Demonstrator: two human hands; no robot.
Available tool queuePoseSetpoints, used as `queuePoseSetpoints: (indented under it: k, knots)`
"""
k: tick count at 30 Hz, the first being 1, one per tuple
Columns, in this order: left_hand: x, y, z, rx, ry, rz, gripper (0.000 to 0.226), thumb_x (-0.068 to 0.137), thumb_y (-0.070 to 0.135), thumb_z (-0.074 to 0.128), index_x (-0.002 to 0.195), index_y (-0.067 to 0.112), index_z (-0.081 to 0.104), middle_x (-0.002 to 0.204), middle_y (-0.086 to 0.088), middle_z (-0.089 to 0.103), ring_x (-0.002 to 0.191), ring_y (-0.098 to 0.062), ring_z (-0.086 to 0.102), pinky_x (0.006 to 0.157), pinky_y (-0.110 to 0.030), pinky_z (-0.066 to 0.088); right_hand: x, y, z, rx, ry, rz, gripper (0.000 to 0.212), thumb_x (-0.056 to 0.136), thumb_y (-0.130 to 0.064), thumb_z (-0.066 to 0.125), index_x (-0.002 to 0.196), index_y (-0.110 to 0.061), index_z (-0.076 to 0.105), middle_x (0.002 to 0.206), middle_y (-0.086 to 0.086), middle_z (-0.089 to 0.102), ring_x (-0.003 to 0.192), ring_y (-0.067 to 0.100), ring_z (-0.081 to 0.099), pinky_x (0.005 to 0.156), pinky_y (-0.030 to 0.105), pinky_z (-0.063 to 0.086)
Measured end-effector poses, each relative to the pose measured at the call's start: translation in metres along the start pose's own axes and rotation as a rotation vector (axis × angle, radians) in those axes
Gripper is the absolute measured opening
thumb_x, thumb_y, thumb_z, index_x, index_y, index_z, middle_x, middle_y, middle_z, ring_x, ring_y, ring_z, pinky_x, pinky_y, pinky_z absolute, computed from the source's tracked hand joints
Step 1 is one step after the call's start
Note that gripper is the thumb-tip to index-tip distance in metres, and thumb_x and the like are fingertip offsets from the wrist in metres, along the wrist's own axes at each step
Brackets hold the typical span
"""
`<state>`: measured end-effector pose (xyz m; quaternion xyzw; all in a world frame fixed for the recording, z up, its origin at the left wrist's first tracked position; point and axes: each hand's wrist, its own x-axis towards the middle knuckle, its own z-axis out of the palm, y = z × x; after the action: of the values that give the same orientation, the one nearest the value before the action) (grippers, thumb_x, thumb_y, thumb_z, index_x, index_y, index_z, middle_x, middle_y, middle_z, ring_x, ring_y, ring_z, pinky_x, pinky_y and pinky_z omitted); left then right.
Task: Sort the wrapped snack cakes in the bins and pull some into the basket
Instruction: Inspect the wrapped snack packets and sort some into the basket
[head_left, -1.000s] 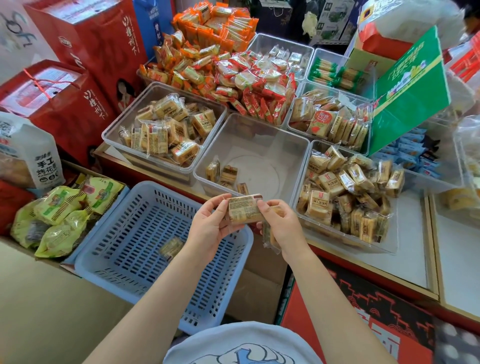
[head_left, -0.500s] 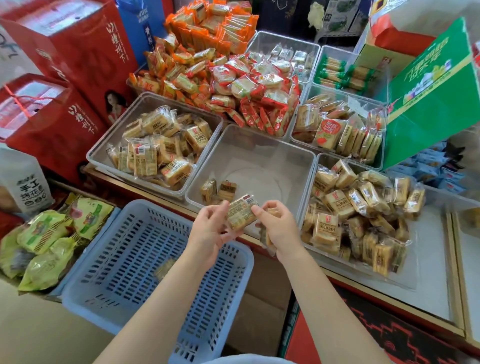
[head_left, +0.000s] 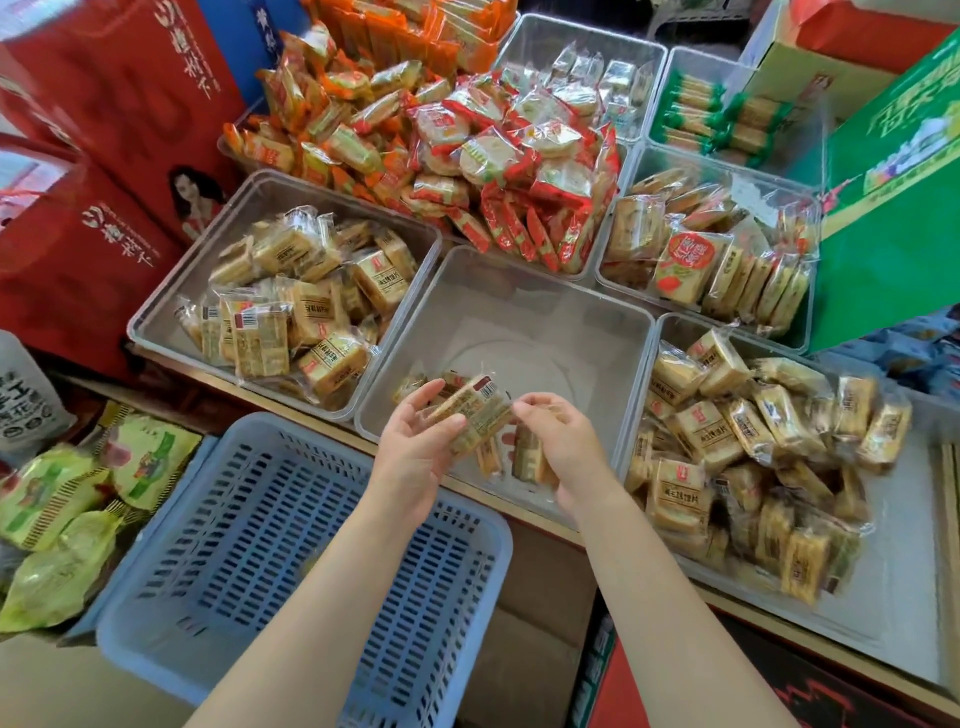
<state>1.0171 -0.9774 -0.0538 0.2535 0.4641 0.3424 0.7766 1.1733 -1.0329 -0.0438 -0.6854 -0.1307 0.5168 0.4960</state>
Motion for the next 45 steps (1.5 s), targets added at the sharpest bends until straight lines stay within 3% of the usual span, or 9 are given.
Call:
queuePoseSetpoints:
  k: [5,9,13,18,23,29,34,37,45]
  knots:
    - [0.012,0.004,0.002,0.452,-0.061,-0.035,0.052,0.089,-0.008,0.066,0.128,0.027,0.062,0.116,-0.020,0.068,0.107,-0.035,0.069,0.090,-0.043,0.060,0.020,-0.002,0.002,-0.063,0.071,-0.029,0.010,0.096,-0.015,0.068,0.087,-0.018,0.069,0.083,0.003,0.070,0.081,0.018,0.066,0.073,0.033,0.059]
    - [0.023,0.008,0.011,0.666,-0.116,-0.046,0.021,0.095,0.026,0.072,0.116,0.031,0.070,0.112,-0.009,0.072,0.103,-0.026,0.070,0.088,-0.044,0.058,0.030,-0.001,0.008,-0.089,0.035,-0.042,0.010,0.097,-0.018,0.066,0.088,-0.020,0.068,0.084,0.003,0.067,0.080,0.018,0.063,0.073,0.036,0.055]
    - [0.035,0.011,0.015,0.562,-0.015,-0.010,0.011,0.098,0.022,0.069,0.101,0.013,0.075,0.089,-0.001,0.073,0.081,-0.017,0.065,0.065,-0.028,0.051,0.036,-0.001,0.011,-0.015,0.017,-0.025,0.005,0.097,-0.024,0.067,0.093,-0.021,0.065,0.085,0.001,0.065,0.079,0.017,0.063,0.072,0.036,0.054]
    - [0.044,0.013,0.012,0.651,0.084,0.112,0.009,0.100,0.017,0.065,0.097,0.015,0.072,0.090,-0.001,0.072,0.078,-0.007,0.065,0.068,-0.023,0.054,0.038,-0.003,0.002,0.181,-0.058,0.189,0.046,0.076,-0.047,0.054,0.113,-0.020,0.063,0.095,0.008,0.052,0.092,0.024,0.054,0.078,0.038,0.047]
    - [0.053,0.009,0.011,0.797,0.130,0.236,0.009,0.101,0.016,0.062,0.099,0.014,0.070,0.096,-0.011,0.072,0.092,-0.027,0.068,0.081,-0.039,0.057,0.044,0.001,0.003,0.063,-0.133,0.088,0.033,0.102,-0.020,0.047,0.133,-0.021,0.059,0.108,0.009,0.059,0.098,0.026,0.059,0.077,0.033,0.052]
    - [0.058,0.009,0.003,0.696,0.101,0.062,0.006,0.097,0.023,0.070,0.101,0.019,0.071,0.102,-0.004,0.073,0.099,-0.021,0.069,0.083,-0.035,0.059,0.045,0.008,0.004,-0.123,-0.096,-0.104,0.052,0.088,-0.023,0.080,0.133,-0.036,0.058,0.123,-0.001,0.062,0.112,0.017,0.065,0.087,0.038,0.062]
    - [0.061,0.014,0.002,0.658,0.014,-0.015,0.013,0.088,0.024,0.080,0.099,0.017,0.079,0.099,0.000,0.077,0.096,-0.016,0.071,0.076,-0.025,0.054,0.048,0.012,0.007,-0.232,-0.055,-0.188,0.053,0.091,-0.025,0.077,0.139,-0.034,0.056,0.120,-0.016,0.058,0.107,-0.015,0.053,0.081,0.009,0.050]
    - [0.068,0.012,0.004,0.714,0.099,0.041,0.012,0.090,0.024,0.078,0.098,0.015,0.079,0.096,0.002,0.075,0.093,-0.012,0.069,0.075,-0.025,0.054,0.052,0.020,0.005,-0.273,-0.015,-0.193,0.055,0.098,-0.019,0.068,0.147,-0.036,0.049,0.136,-0.007,0.055,0.119,0.003,0.055,0.100,0.027,0.051]
    - [0.078,-0.005,-0.006,1.951,-0.062,0.335,0.036,0.104,0.039,0.051,0.133,0.024,0.067,0.142,-0.009,0.051,0.135,-0.028,0.039,0.109,-0.042,0.033,0.051,0.036,0.000,-0.301,-0.165,0.108,0.071,0.101,-0.009,0.059,0.161,-0.029,0.025,0.157,0.007,0.042,0.141,0.022,0.044,0.110,0.035,0.042]
